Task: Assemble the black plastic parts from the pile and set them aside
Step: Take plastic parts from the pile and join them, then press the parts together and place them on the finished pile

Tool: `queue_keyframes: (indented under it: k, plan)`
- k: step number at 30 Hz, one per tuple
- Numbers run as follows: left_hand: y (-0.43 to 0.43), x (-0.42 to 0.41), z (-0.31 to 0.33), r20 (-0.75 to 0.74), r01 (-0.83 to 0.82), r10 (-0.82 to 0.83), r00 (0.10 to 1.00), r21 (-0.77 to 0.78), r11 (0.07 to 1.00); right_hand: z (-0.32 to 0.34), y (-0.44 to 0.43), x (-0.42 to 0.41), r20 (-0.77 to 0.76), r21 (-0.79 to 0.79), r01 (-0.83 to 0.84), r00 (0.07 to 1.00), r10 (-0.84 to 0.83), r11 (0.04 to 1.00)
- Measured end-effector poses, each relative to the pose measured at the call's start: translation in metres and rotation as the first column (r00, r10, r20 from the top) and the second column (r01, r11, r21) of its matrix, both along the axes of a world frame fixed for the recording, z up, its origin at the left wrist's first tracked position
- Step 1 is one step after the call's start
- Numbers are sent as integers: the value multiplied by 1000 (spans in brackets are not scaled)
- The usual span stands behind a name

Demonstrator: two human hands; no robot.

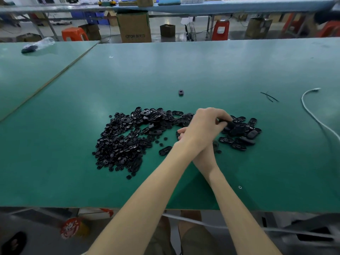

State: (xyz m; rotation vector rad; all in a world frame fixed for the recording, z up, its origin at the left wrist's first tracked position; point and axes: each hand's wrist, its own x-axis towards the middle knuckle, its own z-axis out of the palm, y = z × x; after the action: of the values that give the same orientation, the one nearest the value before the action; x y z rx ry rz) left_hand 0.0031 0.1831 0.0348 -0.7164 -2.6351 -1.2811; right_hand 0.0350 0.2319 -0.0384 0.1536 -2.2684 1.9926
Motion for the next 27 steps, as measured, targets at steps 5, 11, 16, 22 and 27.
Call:
queue_keyframes:
  k: [5,11,16,22,27]
  plan:
    - [17,-4,2,108,90,-85,991,-39,995,-4,5,-2,6,-128,17,1000,-16,992]
    - [-1,-3,-4,114,-11,-7,993,162,987,6,0,-1,112,-240,-5,993,33,971]
    - [-49,-6,-14,131,-192,165,978,232,953,5,-1,-3,-21,174,88,996,-86,981]
    - [-121,6,-34,107,-292,300,948,-87,952,3,-2,-3,-49,155,117,993,-110,981]
    - [-134,20,-36,143,-210,258,955,-284,935,3,-1,-3,-51,172,112,993,-105,979]
